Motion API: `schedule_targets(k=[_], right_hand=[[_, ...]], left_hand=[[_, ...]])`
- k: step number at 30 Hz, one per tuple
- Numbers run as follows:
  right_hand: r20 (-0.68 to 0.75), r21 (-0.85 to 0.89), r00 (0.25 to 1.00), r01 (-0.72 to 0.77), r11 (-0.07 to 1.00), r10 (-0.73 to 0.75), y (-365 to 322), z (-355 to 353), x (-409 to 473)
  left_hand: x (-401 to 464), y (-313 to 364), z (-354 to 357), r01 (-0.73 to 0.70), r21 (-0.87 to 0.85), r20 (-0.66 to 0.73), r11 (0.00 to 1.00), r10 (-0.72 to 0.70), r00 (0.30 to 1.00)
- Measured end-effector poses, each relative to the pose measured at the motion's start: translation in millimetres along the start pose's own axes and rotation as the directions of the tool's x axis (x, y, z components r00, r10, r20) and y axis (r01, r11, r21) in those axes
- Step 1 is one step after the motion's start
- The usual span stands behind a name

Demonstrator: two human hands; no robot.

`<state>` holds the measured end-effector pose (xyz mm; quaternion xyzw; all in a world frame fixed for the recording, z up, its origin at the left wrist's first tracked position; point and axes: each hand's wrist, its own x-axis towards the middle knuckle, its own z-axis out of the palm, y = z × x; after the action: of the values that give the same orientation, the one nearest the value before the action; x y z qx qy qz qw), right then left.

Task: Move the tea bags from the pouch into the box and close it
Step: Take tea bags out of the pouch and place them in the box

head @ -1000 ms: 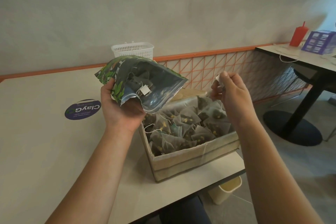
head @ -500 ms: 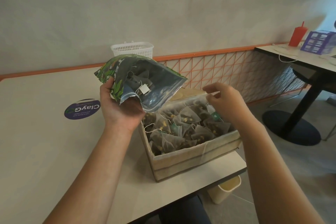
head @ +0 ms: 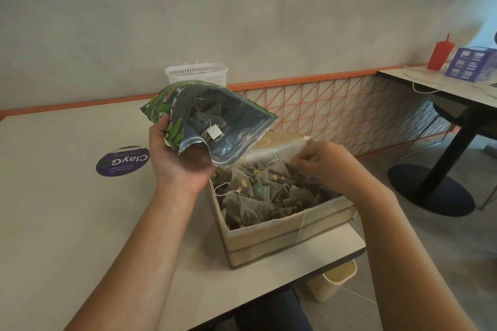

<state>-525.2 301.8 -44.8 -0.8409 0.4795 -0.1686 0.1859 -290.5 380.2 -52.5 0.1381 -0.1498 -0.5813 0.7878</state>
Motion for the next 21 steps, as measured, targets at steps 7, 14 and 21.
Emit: schedule_targets(k=[7,14,21], right_hand=[[-0.195,0.005,0.976,0.103,0.995,-0.100,-11,-1,-6],[0.217,-0.108,0.975,0.070,0.992,-0.045,-13,13,-6],[-0.531,0.302,0.841,0.299,0.905,-0.101,-58,3,-25]], left_hand=[[0,0,-2,0.000,0.010,0.002,1.000,0.000,1.000],[-6,-1,4,-0.014,0.024,-0.014,1.000,0.015,1.000],[-1,1,-3,0.005,0.054,0.034,0.999,-0.006,0.999]])
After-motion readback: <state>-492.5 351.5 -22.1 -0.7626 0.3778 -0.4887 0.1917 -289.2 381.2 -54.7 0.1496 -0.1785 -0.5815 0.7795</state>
